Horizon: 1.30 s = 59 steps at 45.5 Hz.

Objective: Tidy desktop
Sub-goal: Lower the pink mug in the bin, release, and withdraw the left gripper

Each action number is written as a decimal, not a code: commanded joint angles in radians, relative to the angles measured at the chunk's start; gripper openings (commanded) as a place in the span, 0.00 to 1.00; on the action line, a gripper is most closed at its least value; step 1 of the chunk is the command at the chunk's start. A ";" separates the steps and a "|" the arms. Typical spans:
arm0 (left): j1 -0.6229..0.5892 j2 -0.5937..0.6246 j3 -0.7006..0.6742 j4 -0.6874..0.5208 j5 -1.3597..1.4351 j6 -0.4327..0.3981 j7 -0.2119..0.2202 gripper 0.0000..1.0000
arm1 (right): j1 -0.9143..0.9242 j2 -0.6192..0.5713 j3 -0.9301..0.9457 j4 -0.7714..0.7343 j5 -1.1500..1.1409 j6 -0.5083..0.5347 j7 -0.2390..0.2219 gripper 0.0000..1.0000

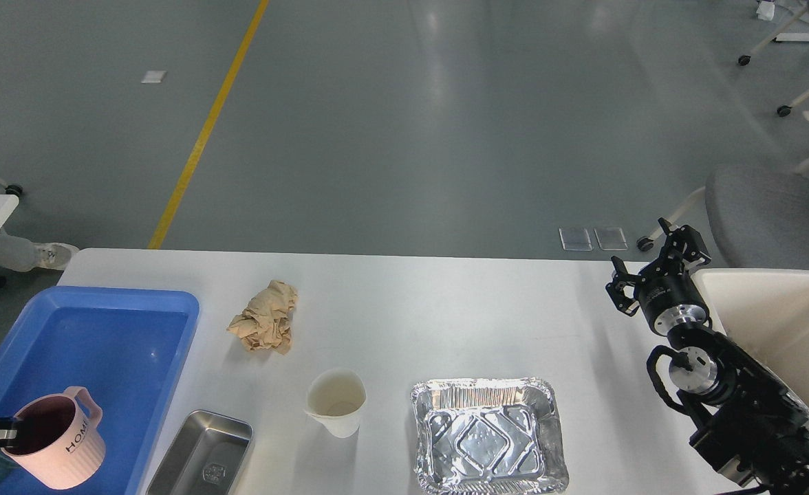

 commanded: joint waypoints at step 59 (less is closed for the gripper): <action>0.215 -0.083 -0.010 0.078 0.033 0.346 -0.095 0.83 | -0.017 -0.003 0.000 0.001 0.000 0.000 0.000 1.00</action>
